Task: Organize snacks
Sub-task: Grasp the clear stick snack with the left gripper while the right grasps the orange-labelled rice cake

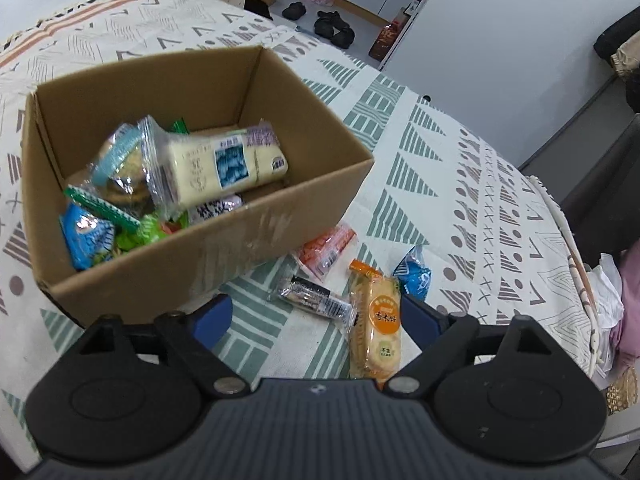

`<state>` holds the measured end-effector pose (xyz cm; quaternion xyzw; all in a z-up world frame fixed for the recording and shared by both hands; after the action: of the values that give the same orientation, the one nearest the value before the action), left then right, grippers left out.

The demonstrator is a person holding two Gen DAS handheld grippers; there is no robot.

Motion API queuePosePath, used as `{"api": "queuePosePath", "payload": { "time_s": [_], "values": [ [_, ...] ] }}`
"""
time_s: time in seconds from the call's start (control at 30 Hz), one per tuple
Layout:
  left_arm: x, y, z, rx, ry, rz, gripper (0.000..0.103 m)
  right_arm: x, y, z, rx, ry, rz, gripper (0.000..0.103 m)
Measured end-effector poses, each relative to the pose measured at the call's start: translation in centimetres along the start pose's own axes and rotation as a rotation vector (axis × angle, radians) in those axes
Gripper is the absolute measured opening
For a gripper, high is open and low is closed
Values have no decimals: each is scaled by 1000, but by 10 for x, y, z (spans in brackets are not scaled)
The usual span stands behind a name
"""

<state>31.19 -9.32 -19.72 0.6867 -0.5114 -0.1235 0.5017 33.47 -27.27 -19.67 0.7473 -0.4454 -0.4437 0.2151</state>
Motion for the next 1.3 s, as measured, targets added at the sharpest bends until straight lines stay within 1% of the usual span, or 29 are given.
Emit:
{"api": "queuePosePath", "payload": {
  "time_s": [0.13, 0.2, 0.3, 0.53, 0.6, 0.63, 0.73, 0.87, 0.93, 0.97, 1.0, 1.07, 1.1, 1.13, 1.3],
  "values": [
    [-4, -13, 1, -13, 31, -8, 77, -4, -13, 1, -24, 9, -14, 61],
    [-5, -20, 2, -20, 46, -9, 73, -8, -21, 3, -34, 21, -14, 61],
    [-5, -28, 5, -25, 55, -14, 69, -12, -32, 5, -52, 35, -12, 57],
    [-5, -45, 5, -25, 62, -38, 68, -14, -45, 8, -69, 47, -10, 56],
    [-4, -48, 5, -23, 62, -49, 68, -12, -51, 9, -82, 43, -1, 51],
    [-3, -50, 5, -17, 60, -59, 68, -12, -53, 10, -90, 46, 5, 47],
    [2, -53, 6, -6, 47, -98, 68, -13, -56, 11, -94, 53, 6, 45],
    [5, -56, 5, -9, 37, -135, 68, -10, -56, 10, -95, 50, 5, 39],
    [5, -56, 4, -12, 33, -157, 58, -8, -55, 9, -98, 42, 8, 38],
    [3, -55, 4, -13, 35, -162, 56, -7, -54, 9, -98, 39, 12, 37],
    [2, -55, 4, -14, 37, -165, 51, -6, -53, 9, -99, 38, 18, 37],
    [1, -54, 5, -23, 31, -144, 43, -4, -51, 8, -103, 35, 29, 37],
    [0, -53, 5, -28, 24, -133, 35, -3, -51, 8, -107, 33, 33, 37],
    [0, -51, 6, -36, 20, -120, 32, -3, -50, 9, -111, 31, 38, 37],
    [-7, -43, 10, -48, 3, -73, 30, -3, -45, 10, -135, 33, 51, 38]
  ]
}}
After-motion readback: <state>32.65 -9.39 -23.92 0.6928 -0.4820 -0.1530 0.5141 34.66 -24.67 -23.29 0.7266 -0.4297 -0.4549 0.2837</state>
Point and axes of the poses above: each gripper's, at about its wrist camera, not at the fingertips, and y roughly against the way its jaws point, x to its right, z to its underside, the point moved 4 cm from there along -y, roughly the way its jaws point
